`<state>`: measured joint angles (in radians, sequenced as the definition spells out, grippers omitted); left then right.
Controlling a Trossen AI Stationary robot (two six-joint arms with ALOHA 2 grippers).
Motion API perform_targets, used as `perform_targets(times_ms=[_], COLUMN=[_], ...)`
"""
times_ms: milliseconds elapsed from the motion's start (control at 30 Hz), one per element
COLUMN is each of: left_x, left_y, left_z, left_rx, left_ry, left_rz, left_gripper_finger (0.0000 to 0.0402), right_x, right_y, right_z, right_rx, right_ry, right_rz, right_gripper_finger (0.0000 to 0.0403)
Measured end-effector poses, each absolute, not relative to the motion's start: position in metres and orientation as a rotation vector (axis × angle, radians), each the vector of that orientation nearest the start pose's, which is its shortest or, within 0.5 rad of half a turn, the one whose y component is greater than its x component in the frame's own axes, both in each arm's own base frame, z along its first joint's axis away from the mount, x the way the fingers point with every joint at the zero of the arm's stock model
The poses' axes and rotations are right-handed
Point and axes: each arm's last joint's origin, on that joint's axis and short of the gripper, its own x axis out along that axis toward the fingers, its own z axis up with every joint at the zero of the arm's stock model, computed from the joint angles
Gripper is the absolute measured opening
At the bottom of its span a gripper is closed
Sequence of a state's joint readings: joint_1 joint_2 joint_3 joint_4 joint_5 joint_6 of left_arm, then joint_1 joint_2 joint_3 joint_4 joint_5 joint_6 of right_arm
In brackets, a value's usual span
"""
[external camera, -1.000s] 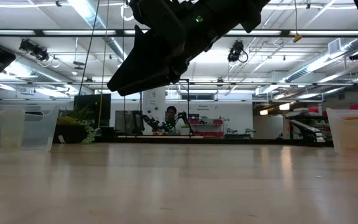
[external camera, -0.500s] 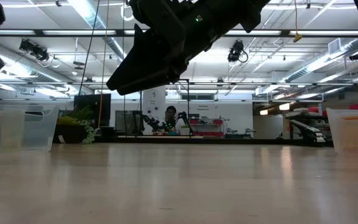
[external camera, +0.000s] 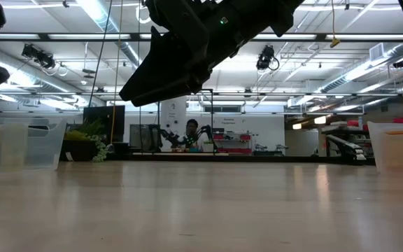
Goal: Pick and place medicine bottles into bin by pill shape (circle, oval)
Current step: Put the small light yellow pill bottle into the left transparent bin
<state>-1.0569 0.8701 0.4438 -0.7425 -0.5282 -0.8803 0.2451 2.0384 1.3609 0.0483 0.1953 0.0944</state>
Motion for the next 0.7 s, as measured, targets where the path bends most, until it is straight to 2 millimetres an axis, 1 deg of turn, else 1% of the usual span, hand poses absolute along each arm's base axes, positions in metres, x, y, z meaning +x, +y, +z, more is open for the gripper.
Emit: perform_targets(times_ms=[167,433,567,700], left_x=[0.0774,0.0765,0.0779,0.079], left_y=[-0.1078,-0.1113,-0.1142,-0.1159], left_z=[0.1723,0.1719,0.1732,0.1742], left_rx=[0.02,-0.026,-0.029,-0.019], left_ry=[0.932,0.998,0.979,0.962], left_rz=[-0.047,-0.113,-0.146,-0.168], left_gripper_finger=[0.0138,0.0136,0.0142,0.0138], right_x=[0.4333,0.4332,0.4336,0.4338], right_y=[0.1027,0.1031,0.1031,0.1031], right_z=[0.1757,0.1757,0.1762,0.1764], right_rx=[-0.046,-0.042,-0.041,-0.04], right_ry=[0.616,0.617,0.611,0.608], right_rz=[0.022,0.032,0.033,0.033], right_gripper_finger=[0.0216,0.0216,0.0216,0.0216])
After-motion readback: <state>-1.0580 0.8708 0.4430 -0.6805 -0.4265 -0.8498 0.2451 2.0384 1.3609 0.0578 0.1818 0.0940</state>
